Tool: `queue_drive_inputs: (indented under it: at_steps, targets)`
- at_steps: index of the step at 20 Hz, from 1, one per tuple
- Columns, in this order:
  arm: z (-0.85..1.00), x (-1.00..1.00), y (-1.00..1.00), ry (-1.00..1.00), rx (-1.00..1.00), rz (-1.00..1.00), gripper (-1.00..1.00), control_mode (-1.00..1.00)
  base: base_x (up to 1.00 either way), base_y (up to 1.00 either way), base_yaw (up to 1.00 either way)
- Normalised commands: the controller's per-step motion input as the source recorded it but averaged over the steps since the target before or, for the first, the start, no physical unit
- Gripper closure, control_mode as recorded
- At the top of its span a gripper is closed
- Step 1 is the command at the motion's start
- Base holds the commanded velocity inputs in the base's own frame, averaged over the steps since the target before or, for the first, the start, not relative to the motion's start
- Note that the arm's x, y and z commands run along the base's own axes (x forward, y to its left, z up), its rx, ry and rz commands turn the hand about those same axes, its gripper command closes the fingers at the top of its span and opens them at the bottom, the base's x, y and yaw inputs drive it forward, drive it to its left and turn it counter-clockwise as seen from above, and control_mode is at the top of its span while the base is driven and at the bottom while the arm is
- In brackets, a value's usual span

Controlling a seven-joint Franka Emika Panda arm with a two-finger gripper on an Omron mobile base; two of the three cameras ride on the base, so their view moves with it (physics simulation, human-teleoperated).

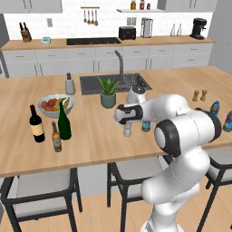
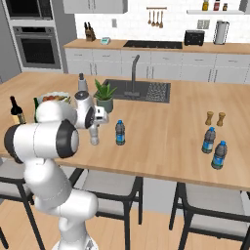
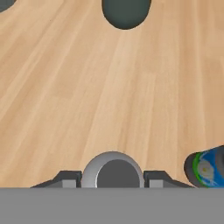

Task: Move the plastic bottles in the middle to the plastics group, and the glass bottles in the middle to the glass group.

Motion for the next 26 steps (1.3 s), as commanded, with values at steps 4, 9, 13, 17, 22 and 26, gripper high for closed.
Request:
queue_drive_inputs:
  at_steps: [4, 9, 13, 17, 22, 26]
  targets:
    - [0.72, -0.53, -0.38, 0.03, 0.00, -0.05, 1.00, -1.00, 0.00, 0.00, 0.00]
    - [0.24, -0.60, -0.69, 0.02, 0.00, -0.04, 1.00, -1.00, 0.00, 0.00, 0.00]
    - [0.00, -0.35, -0.86, 0.01, 0.00, -0.05, 1.00, -1.00, 0.00, 0.00, 0.00]
    - [0.00, -0.04, -0.87, 0.02, -0.05, -0.05, 1.00, -1.00, 0.00, 0.00, 0.00]
    - [0.00, 0.26, -0.91, 0.00, -0.06, -0.04, 1.00, -1.00, 0.00, 0.00, 0.00]
    - [0.00, 0.45, -0.97, 0.01, -0.03, -0.05, 1.00, -1.00, 0.00, 0.00, 0.00]
